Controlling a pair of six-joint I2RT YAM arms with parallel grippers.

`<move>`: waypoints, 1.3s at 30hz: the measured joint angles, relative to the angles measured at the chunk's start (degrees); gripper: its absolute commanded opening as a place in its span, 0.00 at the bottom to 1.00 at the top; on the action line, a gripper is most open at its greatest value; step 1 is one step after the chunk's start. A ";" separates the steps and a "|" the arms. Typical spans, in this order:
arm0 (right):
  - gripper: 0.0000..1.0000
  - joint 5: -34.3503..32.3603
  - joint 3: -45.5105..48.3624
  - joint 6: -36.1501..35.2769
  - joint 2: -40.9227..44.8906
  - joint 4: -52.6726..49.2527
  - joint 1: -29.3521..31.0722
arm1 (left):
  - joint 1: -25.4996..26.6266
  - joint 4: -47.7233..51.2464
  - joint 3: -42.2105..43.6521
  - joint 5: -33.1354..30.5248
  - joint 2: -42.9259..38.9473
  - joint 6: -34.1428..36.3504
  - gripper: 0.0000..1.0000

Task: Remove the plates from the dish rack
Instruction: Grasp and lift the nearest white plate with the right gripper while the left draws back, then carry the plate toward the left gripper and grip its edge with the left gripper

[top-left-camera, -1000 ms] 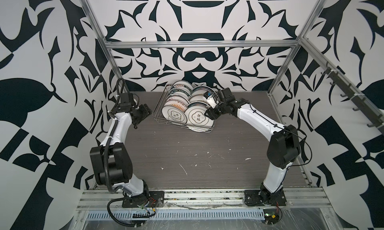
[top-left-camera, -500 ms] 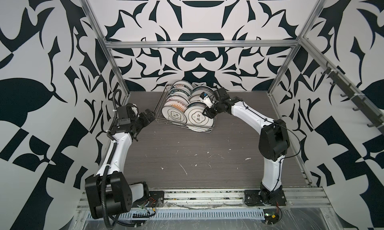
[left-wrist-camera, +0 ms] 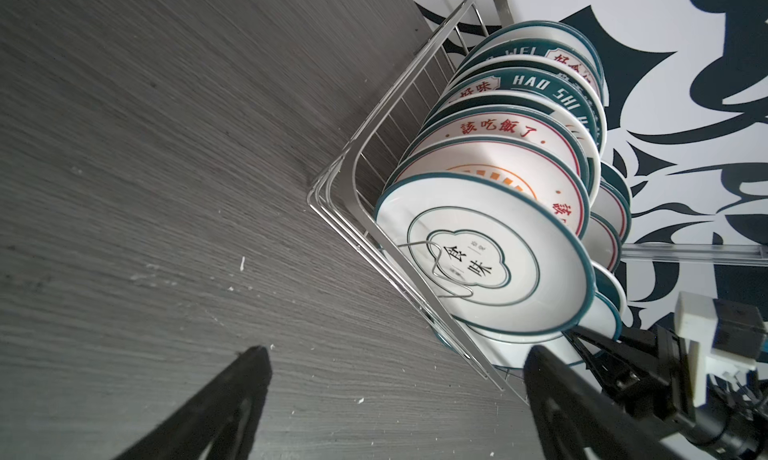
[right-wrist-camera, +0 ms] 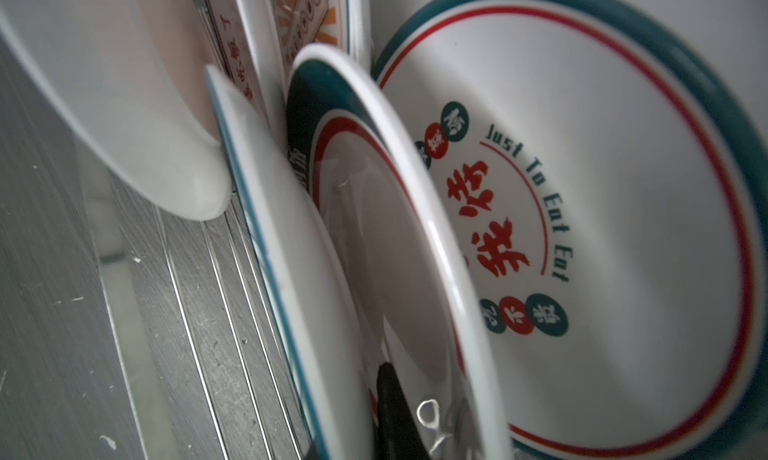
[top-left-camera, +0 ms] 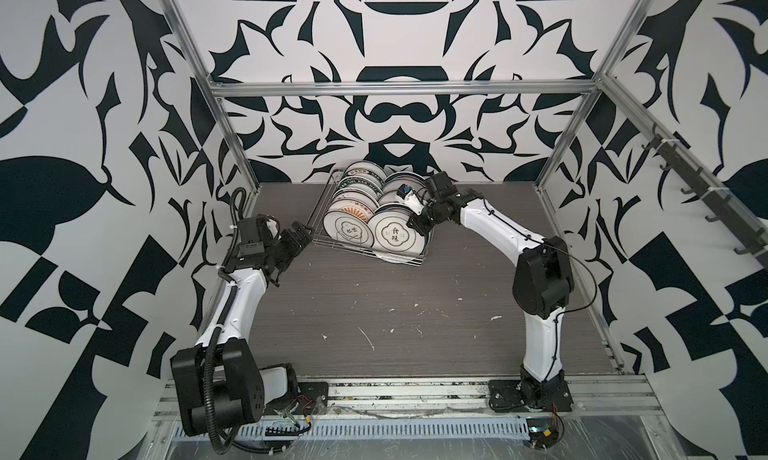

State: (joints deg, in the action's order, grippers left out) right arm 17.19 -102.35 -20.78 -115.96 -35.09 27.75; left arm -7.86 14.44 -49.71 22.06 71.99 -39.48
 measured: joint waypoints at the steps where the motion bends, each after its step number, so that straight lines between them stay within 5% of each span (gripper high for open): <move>1: 0.07 -0.04 -0.17 -0.28 0.02 -0.35 0.07 | 0.00 0.02 -0.02 0.02 0.26 -0.39 0.99; 6: 0.00 -1.16 -2.08 -0.85 0.02 -2.47 0.17 | 0.00 1.03 -0.52 0.02 3.61 -0.96 0.99; 30: 0.00 -12.83 1.20 6.19 14.95 -5.75 0.26 | 0.50 4.09 -0.59 -1.86 1.55 0.76 0.99; 39: 0.00 -12.09 12.85 19.34 30.53 0.85 0.26 | 5.42 2.60 -0.28 2.21 -2.01 0.66 0.99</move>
State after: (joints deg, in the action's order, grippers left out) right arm 5.10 -89.49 -1.43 -85.43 -34.24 28.01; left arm -2.44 17.04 -50.00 24.27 69.97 -38.83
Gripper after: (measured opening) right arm 0.101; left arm 0.992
